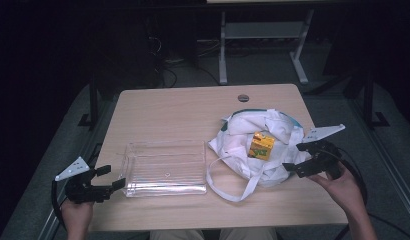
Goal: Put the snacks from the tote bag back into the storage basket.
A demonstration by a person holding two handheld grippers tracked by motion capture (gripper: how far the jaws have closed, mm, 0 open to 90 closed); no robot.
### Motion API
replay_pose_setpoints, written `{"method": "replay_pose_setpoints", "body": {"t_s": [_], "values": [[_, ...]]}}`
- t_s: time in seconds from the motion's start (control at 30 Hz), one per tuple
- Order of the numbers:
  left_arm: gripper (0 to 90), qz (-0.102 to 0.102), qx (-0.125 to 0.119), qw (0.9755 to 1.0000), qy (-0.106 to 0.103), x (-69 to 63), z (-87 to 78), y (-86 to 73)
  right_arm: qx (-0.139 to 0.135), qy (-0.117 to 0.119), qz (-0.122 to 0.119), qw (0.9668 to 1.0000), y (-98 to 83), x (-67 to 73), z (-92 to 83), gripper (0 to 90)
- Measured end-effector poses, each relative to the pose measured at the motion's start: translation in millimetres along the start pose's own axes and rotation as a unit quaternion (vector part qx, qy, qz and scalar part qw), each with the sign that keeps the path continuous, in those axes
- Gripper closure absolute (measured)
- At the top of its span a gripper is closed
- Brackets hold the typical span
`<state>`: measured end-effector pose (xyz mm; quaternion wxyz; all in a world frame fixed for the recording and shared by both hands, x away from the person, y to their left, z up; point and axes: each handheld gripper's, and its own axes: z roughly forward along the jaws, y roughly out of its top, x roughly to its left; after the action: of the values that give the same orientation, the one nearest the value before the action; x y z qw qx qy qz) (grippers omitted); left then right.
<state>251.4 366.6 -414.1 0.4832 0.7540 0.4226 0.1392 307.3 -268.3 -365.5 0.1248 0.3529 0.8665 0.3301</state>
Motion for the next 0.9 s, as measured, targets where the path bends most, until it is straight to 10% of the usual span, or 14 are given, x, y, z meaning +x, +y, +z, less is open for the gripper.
{"method": "replay_pose_setpoints", "body": {"t_s": [0.9], "values": [[12.9,-0.002,-0.006,1.0000,-0.001,-0.2,-2.0,0.3,0.028,0.016,-0.033,0.9989,44.7,-4.8,13.3,14.0]]}}
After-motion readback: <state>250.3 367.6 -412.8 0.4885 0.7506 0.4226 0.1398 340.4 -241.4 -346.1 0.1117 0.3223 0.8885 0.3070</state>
